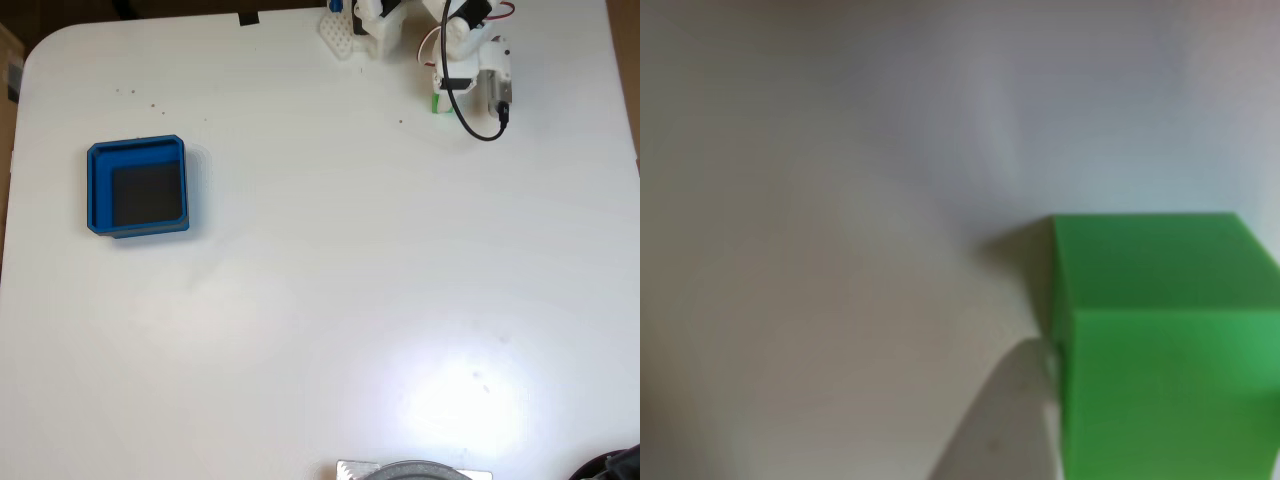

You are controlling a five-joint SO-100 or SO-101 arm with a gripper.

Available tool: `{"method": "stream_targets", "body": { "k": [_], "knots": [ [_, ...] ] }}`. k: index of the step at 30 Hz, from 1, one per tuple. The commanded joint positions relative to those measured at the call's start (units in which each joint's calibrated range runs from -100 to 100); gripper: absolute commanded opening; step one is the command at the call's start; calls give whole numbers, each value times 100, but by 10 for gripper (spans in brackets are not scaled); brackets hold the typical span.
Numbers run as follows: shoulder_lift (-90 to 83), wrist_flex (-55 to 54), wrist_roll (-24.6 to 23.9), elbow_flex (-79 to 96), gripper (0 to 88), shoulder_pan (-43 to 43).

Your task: Pick up green cube and drop it in the blue box

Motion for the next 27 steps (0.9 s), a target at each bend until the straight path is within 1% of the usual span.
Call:
{"method": "stream_targets", "body": {
  "k": [1, 12, 20, 27],
  "knots": [
    [-119, -75, -15, -373, 17, 55],
    [-762, -42, -10, -562, 17, 55],
    [-871, -1, -29, -1208, 17, 101],
    [-871, -1, -557, -1747, 17, 681]
  ]
}}
